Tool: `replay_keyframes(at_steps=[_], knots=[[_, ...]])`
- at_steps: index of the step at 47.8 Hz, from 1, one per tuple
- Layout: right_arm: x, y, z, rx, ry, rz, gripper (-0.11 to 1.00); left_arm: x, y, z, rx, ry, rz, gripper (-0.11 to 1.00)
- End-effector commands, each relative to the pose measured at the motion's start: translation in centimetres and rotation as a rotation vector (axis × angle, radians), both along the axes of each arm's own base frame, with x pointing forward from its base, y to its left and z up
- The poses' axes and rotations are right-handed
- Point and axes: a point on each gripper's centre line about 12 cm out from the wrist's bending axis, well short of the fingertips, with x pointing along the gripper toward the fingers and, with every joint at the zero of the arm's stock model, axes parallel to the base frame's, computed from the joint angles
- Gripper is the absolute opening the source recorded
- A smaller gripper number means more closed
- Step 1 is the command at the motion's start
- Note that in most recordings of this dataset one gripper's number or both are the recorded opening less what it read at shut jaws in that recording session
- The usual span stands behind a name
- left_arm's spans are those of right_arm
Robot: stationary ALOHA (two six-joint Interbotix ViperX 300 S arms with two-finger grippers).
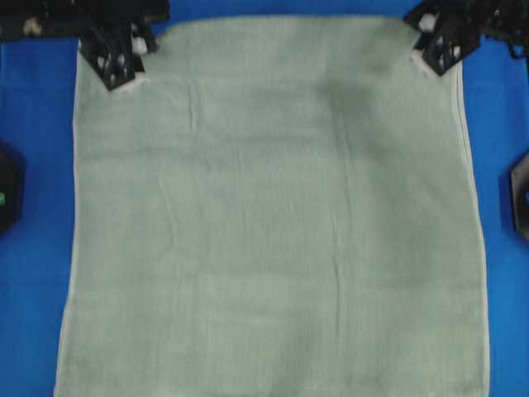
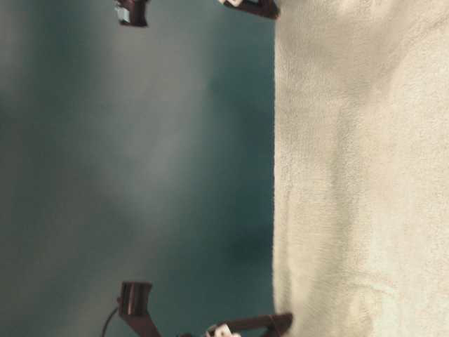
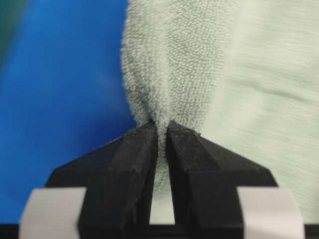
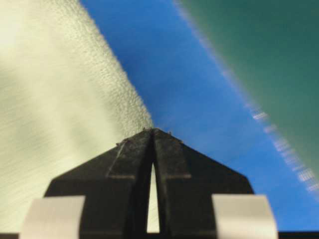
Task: Fold a bath towel.
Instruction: 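Pull the far corners toward the near edge, folding the towel in half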
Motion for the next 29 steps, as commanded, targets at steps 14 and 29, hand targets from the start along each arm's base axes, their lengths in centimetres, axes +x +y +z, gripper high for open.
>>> replay_keyframes(at_steps=[14, 29], knots=[[1.7, 14.7, -1.2, 0.297, -0.037, 0.204, 0.00, 0.0, -13.5, -2.8, -0.209, 0.007, -0.169, 0.05], [2.3, 29.0, -2.4, 0.564, 0.042, 0.358, 0.00, -0.6, -27.3, -2.8, -0.447, -0.036, -0.324, 0.05]])
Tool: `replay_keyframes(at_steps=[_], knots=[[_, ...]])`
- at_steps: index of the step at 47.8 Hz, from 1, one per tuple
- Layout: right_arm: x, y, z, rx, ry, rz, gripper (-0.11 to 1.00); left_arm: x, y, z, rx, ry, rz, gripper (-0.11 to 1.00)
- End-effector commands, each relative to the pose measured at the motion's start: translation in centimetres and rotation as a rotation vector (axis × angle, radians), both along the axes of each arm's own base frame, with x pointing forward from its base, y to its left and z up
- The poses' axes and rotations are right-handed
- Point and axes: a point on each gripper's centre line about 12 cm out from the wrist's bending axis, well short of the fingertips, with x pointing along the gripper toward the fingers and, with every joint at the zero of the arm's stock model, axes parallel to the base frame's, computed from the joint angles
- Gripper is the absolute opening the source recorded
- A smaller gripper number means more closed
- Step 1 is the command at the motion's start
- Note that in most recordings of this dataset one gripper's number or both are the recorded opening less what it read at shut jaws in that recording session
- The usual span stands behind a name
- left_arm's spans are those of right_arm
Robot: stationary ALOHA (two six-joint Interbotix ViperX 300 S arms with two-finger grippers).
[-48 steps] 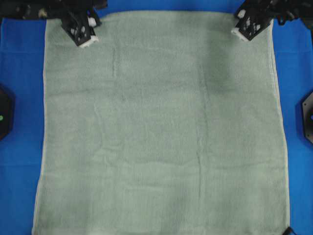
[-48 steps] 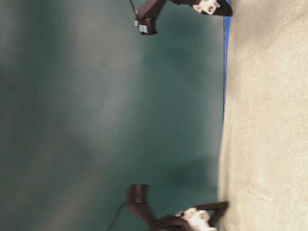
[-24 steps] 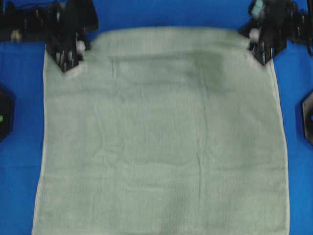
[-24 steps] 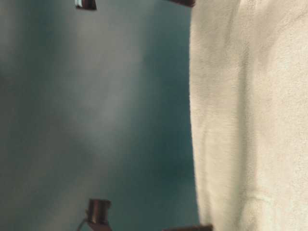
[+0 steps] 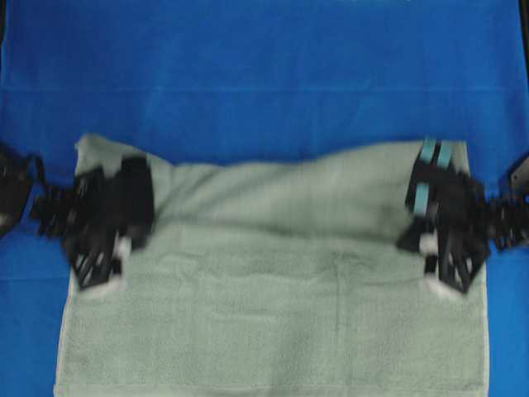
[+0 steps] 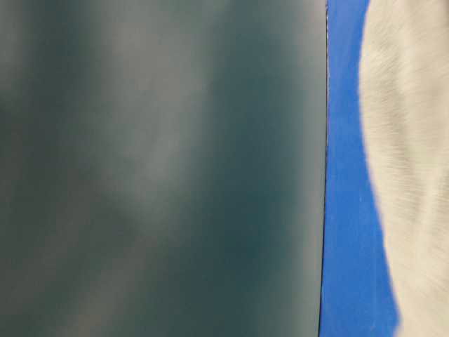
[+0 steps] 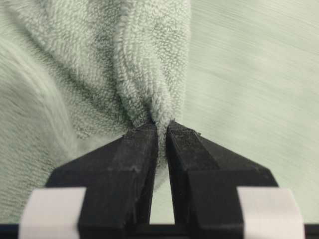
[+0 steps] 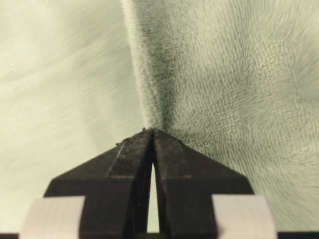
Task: Fold a bath towel.
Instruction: 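Pull the far corners toward the near edge, folding the towel in half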
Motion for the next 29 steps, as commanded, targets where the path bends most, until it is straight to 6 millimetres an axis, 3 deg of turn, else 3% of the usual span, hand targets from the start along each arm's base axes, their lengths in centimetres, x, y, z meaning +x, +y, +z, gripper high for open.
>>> replay_keyframes(at_steps=[1, 6, 18, 23, 29], knots=[[0.5, 4.1, 0.4, 0.054, 0.010, 0.053, 0.00, -0.1, -3.6, 0.8, -0.056, -0.041, -0.066, 0.05], [0.8, 8.2, 0.4, 0.097, 0.038, 0.089, 0.00, -0.6, -8.1, 1.0, -0.121, -0.040, -0.130, 0.05], [2.0, 17.5, 0.8, 0.156, 0.051, 0.199, 0.00, -0.7, -15.4, 1.7, -0.172, -0.033, -0.264, 0.05], [2.4, 19.0, 0.3, 0.137, 0.081, 0.201, 0.00, -0.6, -16.7, 1.3, -0.161, -0.011, -0.284, 0.05], [3.0, 19.1, -0.7, 0.087, 0.138, 0.168, 0.00, -0.1, -16.8, 0.3, -0.143, 0.012, -0.277, 0.05]])
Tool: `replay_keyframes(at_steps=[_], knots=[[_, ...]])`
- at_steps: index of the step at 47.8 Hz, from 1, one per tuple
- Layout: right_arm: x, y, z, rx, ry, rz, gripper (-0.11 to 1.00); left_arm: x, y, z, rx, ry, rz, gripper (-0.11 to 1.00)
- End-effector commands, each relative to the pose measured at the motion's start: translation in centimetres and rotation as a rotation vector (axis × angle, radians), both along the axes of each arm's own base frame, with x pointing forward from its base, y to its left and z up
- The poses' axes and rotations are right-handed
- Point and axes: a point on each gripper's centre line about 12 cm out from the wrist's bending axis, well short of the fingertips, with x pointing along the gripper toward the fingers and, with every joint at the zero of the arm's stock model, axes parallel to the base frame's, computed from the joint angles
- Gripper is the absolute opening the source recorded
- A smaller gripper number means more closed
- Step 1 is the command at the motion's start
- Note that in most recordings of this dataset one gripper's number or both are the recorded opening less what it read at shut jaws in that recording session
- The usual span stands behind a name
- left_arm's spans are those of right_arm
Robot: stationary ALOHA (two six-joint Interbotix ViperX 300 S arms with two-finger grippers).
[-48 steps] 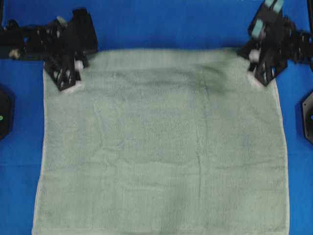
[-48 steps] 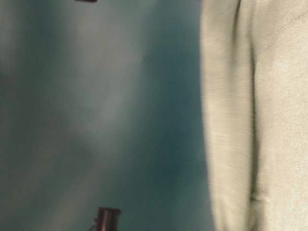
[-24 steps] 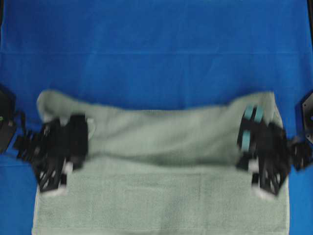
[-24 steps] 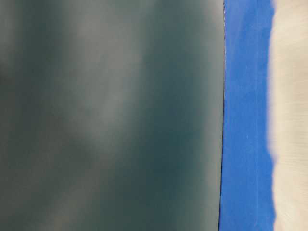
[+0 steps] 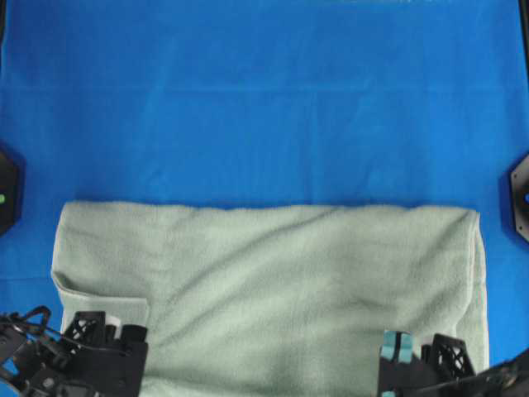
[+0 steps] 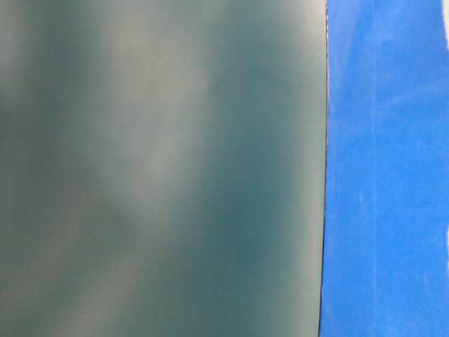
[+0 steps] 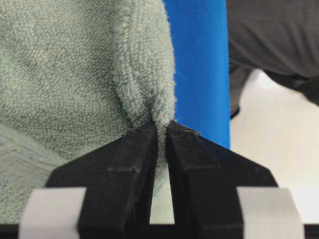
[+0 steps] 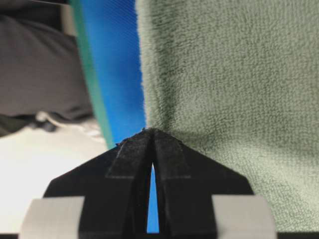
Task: Fold a bath towel.
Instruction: 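Pull the far corners toward the near edge, folding the towel in half, then release the corners and grasp the folded edge's left and right ends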
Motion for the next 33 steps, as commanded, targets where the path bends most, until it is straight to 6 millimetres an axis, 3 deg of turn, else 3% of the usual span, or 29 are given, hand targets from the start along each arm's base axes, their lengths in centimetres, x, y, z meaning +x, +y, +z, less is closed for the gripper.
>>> replay_keyframes(at_steps=[1, 15, 21, 27, 30, 33], knots=[[0.7, 0.3, 0.7, -0.005, -0.002, -0.012, 0.00, 0.6, -0.4, 0.4, -0.007, -0.015, -0.003, 0.05], [1.4, -0.7, 0.4, -0.012, 0.009, -0.106, 0.00, 1.0, 0.0, -0.7, 0.017, 0.005, 0.007, 0.07], [1.5, -0.7, 0.5, -0.002, 0.012, -0.134, 0.01, 0.9, -0.3, -0.5, 0.014, 0.003, 0.000, 0.41], [1.4, -0.3, 1.3, 0.011, -0.001, -0.132, 0.38, 0.8, -0.7, 1.1, -0.003, -0.019, -0.013, 0.77], [1.4, -0.3, 2.2, 0.005, -0.018, -0.122, 0.57, 0.5, -1.0, 2.6, -0.013, -0.037, -0.031, 0.79], [1.4, -0.5, 3.2, -0.007, -0.033, -0.119, 0.65, -0.1, -1.2, 4.8, -0.027, -0.057, -0.050, 0.75]])
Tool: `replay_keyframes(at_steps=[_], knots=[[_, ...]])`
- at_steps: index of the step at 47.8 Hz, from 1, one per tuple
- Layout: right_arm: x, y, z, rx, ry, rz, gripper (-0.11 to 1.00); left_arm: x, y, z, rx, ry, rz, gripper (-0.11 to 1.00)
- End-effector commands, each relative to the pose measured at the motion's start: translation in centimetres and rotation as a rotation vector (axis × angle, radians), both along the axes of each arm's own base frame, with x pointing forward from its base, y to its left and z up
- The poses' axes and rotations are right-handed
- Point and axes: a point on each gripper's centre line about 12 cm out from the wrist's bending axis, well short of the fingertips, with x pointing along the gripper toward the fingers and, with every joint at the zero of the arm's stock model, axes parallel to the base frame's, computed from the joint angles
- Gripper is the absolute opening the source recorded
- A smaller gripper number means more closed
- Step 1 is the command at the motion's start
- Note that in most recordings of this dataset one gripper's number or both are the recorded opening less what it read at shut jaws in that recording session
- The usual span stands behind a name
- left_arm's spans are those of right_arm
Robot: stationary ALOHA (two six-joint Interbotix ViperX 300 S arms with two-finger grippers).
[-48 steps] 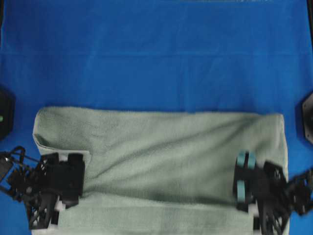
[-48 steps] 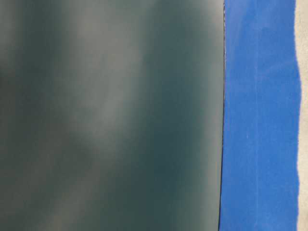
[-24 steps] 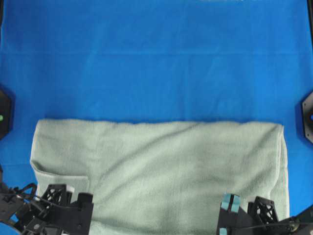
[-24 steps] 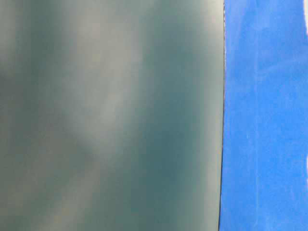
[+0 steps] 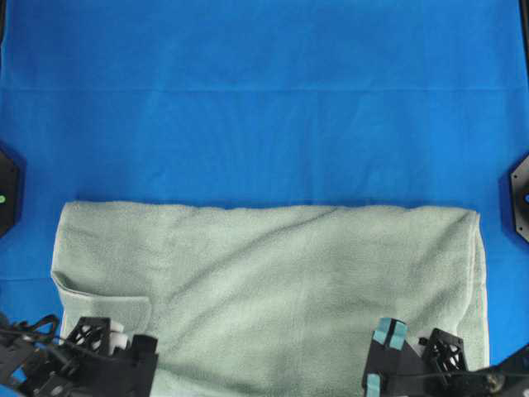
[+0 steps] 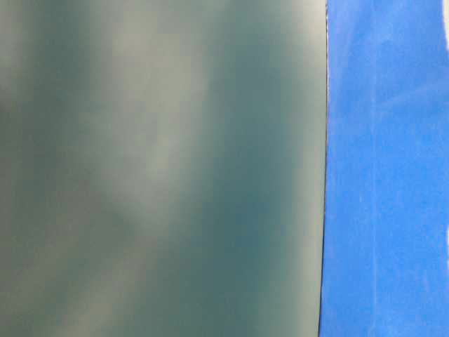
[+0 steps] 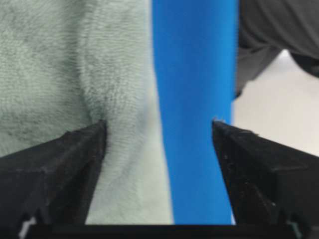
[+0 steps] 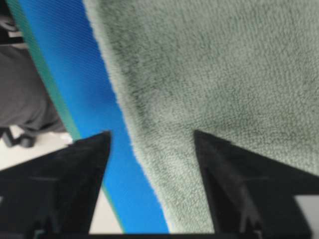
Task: Fold a bath towel.
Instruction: 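Release the corners and grasp the folded edge's left and right ends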
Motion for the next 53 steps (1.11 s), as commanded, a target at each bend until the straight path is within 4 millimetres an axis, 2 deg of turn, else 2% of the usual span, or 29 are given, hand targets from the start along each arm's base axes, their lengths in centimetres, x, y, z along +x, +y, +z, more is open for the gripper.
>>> replay_keyframes(at_steps=[1, 4, 10, 15, 18, 20, 25, 30, 34, 38, 43, 53], knots=[[0.2, 0.1, 3.1, 0.018, -0.060, 0.011, 0.65, -0.4, -0.6, 4.3, -0.052, -0.062, -0.026, 0.73], [0.0, -0.6, 4.4, -0.016, -0.075, 0.011, 0.59, -0.9, -0.1, 5.9, -0.056, -0.072, -0.032, 0.70], [-0.7, -3.4, 5.9, -0.141, -0.081, -0.006, 0.60, -1.6, 2.1, 8.0, -0.026, -0.108, -0.043, 0.69], [-1.3, -7.4, 6.3, -0.277, -0.075, -0.066, 0.60, -1.1, 5.5, 8.0, 0.007, -0.129, 0.008, 0.69], [-1.6, -10.2, 6.0, -0.325, -0.059, -0.130, 0.60, -0.5, 8.1, 7.5, 0.032, -0.131, 0.064, 0.69], [-1.8, -12.1, 5.9, -0.338, -0.057, -0.170, 0.60, -0.2, 10.3, 6.8, 0.058, -0.123, 0.112, 0.69], [-2.9, -16.6, 5.1, -0.345, -0.062, -0.253, 0.60, -0.1, 14.4, 4.9, 0.108, -0.084, 0.205, 0.69], [-4.2, -19.5, 3.7, -0.311, -0.082, -0.291, 0.59, -0.6, 17.4, 2.6, 0.155, -0.044, 0.266, 0.69], [-5.0, -20.8, 2.4, -0.262, -0.112, -0.293, 0.60, -0.9, 18.7, 1.2, 0.163, -0.041, 0.297, 0.69], [-5.5, -21.5, 0.6, -0.219, -0.123, -0.291, 0.59, -1.1, 19.0, 0.3, 0.154, -0.067, 0.304, 0.69], [-6.0, -21.7, -1.1, -0.187, -0.114, -0.278, 0.60, -1.5, 19.0, -1.1, 0.140, -0.075, 0.312, 0.69], [-6.1, -21.7, -3.2, -0.198, -0.057, -0.263, 0.59, -2.3, 19.8, -4.1, 0.177, 0.014, 0.328, 0.69]])
